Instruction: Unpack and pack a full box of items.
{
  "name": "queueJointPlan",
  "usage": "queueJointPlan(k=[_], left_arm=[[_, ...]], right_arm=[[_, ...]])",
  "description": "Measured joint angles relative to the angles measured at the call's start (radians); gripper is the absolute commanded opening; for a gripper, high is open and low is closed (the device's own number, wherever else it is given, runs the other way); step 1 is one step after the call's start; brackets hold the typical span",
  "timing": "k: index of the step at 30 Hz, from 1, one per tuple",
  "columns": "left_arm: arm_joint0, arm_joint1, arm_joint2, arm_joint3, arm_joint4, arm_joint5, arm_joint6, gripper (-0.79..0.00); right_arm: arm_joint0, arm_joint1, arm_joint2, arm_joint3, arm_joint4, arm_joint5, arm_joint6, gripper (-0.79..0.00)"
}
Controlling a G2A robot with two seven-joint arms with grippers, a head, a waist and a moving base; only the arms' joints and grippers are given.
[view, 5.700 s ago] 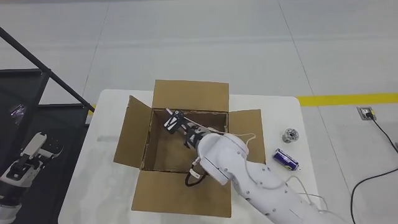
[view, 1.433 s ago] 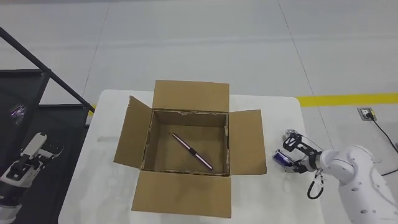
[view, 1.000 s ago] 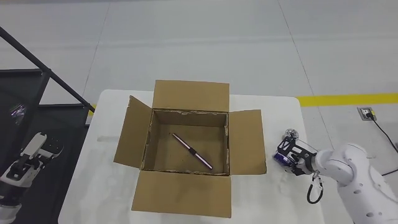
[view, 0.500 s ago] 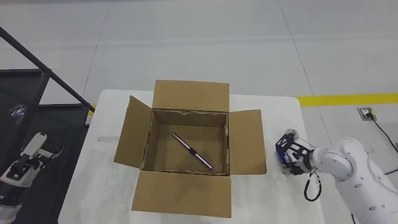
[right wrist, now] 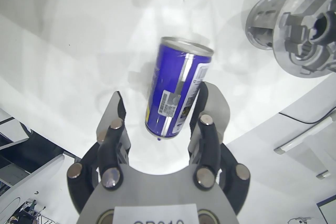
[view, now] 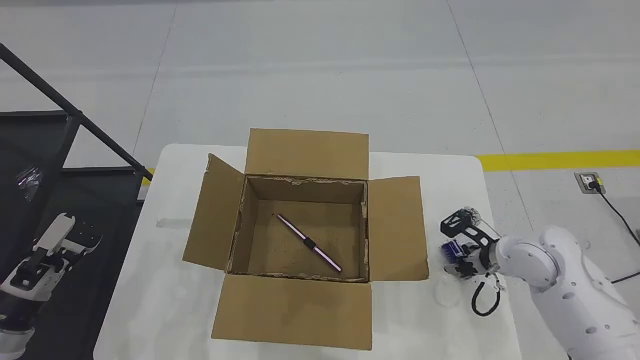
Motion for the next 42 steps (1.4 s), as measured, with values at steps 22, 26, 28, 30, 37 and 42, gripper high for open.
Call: queueJointPlan(k=[22,26,28,30,37,42], left_arm=[[0.000,0.000,0.000,0.000,0.000,0.000,0.000,0.000],[0.000,0.000,0.000,0.000,0.000,0.000,0.000,0.000],[0.000,0.000,0.000,0.000,0.000,0.000,0.000,0.000],[0.000,0.000,0.000,0.000,0.000,0.000,0.000,0.000],[0.000,0.000,0.000,0.000,0.000,0.000,0.000,0.000],[0.000,0.000,0.000,0.000,0.000,0.000,0.000,0.000]], right_arm=[[-0.053,0.035,0.094,-0.056,0.022,-0.057,-0.048,-0.785],[-0.129,0.061,0.207,-0.199,0.026,-0.032,-0.048,-0.785],[-0.181,0.073,0.280,-0.319,0.010,0.026,-0.056,-0.785],[-0.232,0.080,0.343,-0.447,-0.003,0.080,-0.071,-0.785],[-0.333,0.086,0.425,-0.894,-0.031,0.165,-0.108,-0.785],[-0.189,0.069,0.211,-0.920,-0.057,0.171,-0.103,-0.785]])
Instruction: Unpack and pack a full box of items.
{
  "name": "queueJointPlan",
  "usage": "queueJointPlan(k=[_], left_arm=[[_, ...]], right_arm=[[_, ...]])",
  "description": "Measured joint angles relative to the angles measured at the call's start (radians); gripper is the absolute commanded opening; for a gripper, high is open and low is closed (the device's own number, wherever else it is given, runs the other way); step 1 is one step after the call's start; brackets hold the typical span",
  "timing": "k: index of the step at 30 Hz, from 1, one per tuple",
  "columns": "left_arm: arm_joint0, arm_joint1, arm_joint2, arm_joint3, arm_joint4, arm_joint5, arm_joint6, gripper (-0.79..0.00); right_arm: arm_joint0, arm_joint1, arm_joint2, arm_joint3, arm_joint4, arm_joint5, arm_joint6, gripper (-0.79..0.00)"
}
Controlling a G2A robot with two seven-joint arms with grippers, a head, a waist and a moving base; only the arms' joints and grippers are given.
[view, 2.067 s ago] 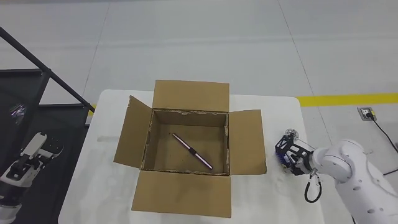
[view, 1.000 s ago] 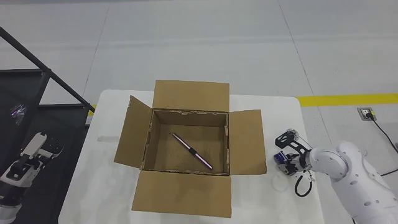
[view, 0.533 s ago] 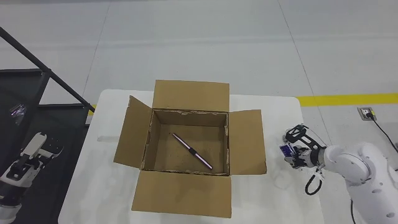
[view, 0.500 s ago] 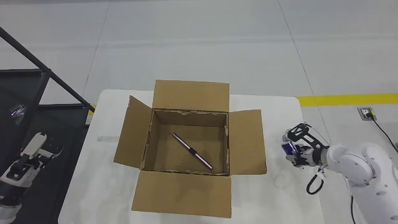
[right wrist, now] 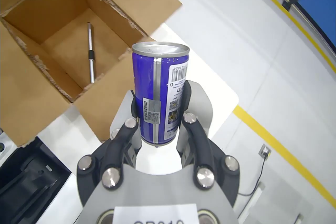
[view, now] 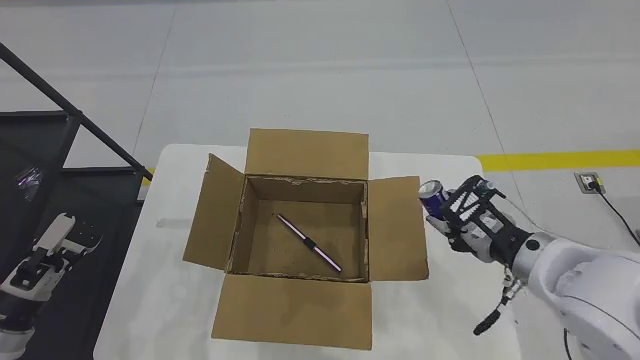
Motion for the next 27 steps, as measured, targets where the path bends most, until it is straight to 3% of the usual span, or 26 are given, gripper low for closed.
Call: queueJointPlan(k=[6,13,19,27], left_arm=[[0.000,0.000,0.000,0.000,0.000,0.000,0.000,0.000],[0.000,0.000,0.000,0.000,0.000,0.000,0.000,0.000],[0.000,0.000,0.000,0.000,0.000,0.000,0.000,0.000],[0.000,0.000,0.000,0.000,0.000,0.000,0.000,0.000]], right_arm=[[0.331,-0.084,-0.405,0.198,0.007,0.078,-0.004,-0.785],[0.660,-0.243,-0.768,0.549,0.149,0.186,-0.045,-0.785],[0.797,-0.399,-0.971,0.858,0.254,0.231,-0.107,-0.785],[0.839,-0.573,-1.100,1.183,0.295,0.290,-0.164,-0.785]])
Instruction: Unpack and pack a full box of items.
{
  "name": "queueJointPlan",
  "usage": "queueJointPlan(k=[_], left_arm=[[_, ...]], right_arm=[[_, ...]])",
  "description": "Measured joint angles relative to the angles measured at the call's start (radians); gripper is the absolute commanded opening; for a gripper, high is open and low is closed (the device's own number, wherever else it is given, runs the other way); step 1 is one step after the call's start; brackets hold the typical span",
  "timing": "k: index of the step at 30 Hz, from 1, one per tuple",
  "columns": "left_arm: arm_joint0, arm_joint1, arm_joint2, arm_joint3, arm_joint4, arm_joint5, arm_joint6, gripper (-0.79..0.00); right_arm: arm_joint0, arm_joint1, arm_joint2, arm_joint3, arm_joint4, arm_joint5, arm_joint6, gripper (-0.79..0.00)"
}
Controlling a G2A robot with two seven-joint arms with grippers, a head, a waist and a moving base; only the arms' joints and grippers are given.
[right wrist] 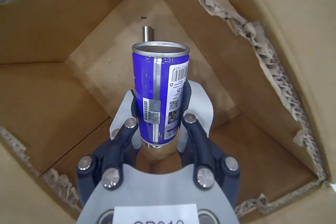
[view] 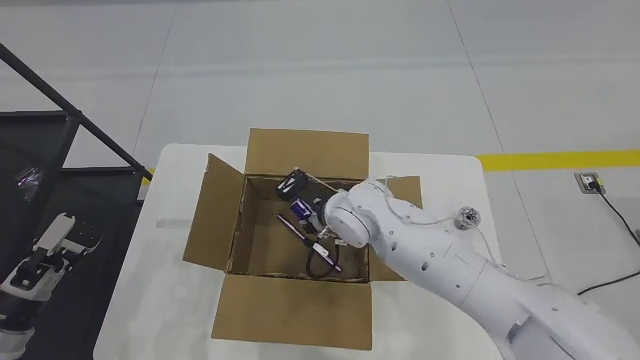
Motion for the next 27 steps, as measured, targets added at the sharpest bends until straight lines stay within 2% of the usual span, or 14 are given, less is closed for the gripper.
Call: queueJointPlan(k=[3,4,5,6,8,9,10,11,16,20,24,27], left_arm=[[0.000,0.000,0.000,0.000,0.000,0.000,0.000,0.000],[0.000,0.000,0.000,0.000,0.000,0.000,0.000,0.000],[0.000,0.000,0.000,0.000,0.000,0.000,0.000,0.000],[0.000,0.000,0.000,0.000,0.000,0.000,0.000,0.000],[0.000,0.000,0.000,0.000,0.000,0.000,0.000,0.000],[0.000,0.000,0.000,0.000,0.000,0.000,0.000,0.000],[0.000,0.000,0.000,0.000,0.000,0.000,0.000,0.000],[0.000,0.000,0.000,0.000,0.000,0.000,0.000,0.000],[0.000,0.000,0.000,0.000,0.000,0.000,0.000,0.000],[0.000,0.000,0.000,0.000,0.000,0.000,0.000,0.000],[0.000,0.000,0.000,0.000,0.000,0.000,0.000,0.000],[0.000,0.000,0.000,0.000,0.000,0.000,0.000,0.000]], right_arm=[[0.000,-0.050,-0.021,0.086,-0.004,0.022,-0.015,-0.785],[0.000,-0.068,-0.026,0.116,-0.005,0.024,-0.020,-0.708],[0.001,-0.080,-0.028,0.139,-0.005,0.023,-0.023,-0.526],[0.003,-0.092,-0.029,0.162,-0.004,0.022,-0.025,-0.449],[0.008,-0.116,-0.028,0.214,0.002,0.008,-0.027,-0.348],[0.010,-0.125,-0.027,0.234,0.004,0.001,-0.030,-0.256],[0.012,-0.136,-0.026,0.259,0.005,-0.008,-0.035,-0.111],[0.013,-0.144,-0.025,0.275,0.005,-0.014,-0.038,0.000],[0.020,-0.174,-0.022,0.322,-0.016,-0.068,-0.046,0.000],[0.023,-0.176,-0.016,0.291,-0.057,-0.090,-0.048,0.000],[0.010,-0.147,0.006,0.191,-0.118,-0.073,-0.045,0.000],[-0.020,-0.100,0.045,0.052,-0.171,-0.054,-0.021,0.000]])
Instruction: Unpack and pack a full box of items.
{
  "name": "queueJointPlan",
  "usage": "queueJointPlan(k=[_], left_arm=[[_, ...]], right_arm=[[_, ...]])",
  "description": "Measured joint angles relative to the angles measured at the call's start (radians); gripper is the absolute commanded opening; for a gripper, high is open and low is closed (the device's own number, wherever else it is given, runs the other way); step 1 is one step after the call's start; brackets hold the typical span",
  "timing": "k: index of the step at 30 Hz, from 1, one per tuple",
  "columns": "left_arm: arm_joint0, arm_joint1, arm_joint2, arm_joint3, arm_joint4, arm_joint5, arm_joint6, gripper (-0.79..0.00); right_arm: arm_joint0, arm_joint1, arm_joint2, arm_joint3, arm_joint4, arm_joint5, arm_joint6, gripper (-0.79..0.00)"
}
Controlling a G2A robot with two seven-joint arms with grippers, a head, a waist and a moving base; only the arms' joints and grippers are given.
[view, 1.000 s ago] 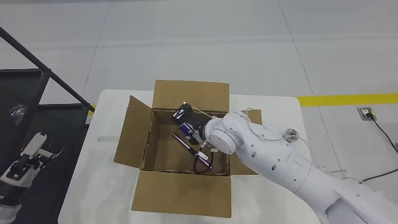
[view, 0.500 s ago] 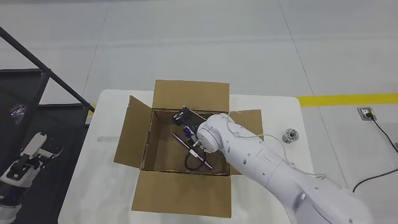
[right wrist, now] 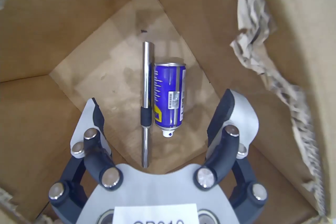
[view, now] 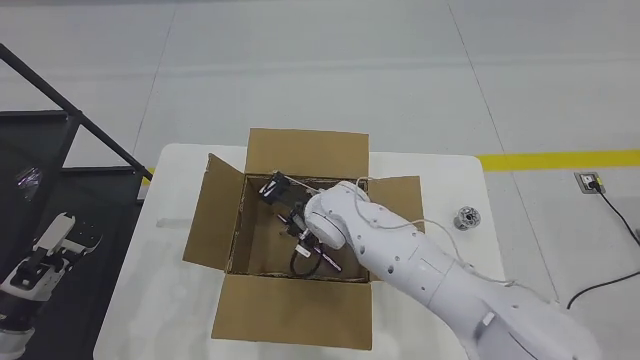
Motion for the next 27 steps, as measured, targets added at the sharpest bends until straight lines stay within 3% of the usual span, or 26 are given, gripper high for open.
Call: queueJointPlan(k=[6,10,14,18,22,27], left_arm=[[0.000,0.000,0.000,0.000,0.000,0.000,0.000,0.000],[0.000,0.000,0.000,0.000,0.000,0.000,0.000,0.000],[0.000,0.000,0.000,0.000,0.000,0.000,0.000,0.000],[0.000,0.000,0.000,0.000,0.000,0.000,0.000,0.000],[0.000,0.000,0.000,0.000,0.000,0.000,0.000,0.000],[0.000,0.000,0.000,0.000,0.000,0.000,0.000,0.000]], right_arm=[[-0.156,0.160,0.189,-0.465,-0.193,0.079,0.121,0.000],[-0.350,0.275,0.437,-0.802,-0.356,0.088,0.234,0.000],[-0.526,0.339,0.704,-0.987,-0.450,0.092,0.262,0.000],[-0.639,0.370,0.941,-1.004,-0.470,0.107,0.264,0.000],[-0.674,0.390,1.134,-0.907,-0.415,0.045,0.302,0.000],[-0.623,0.406,1.220,-0.684,-0.328,-0.072,0.411,0.000]])
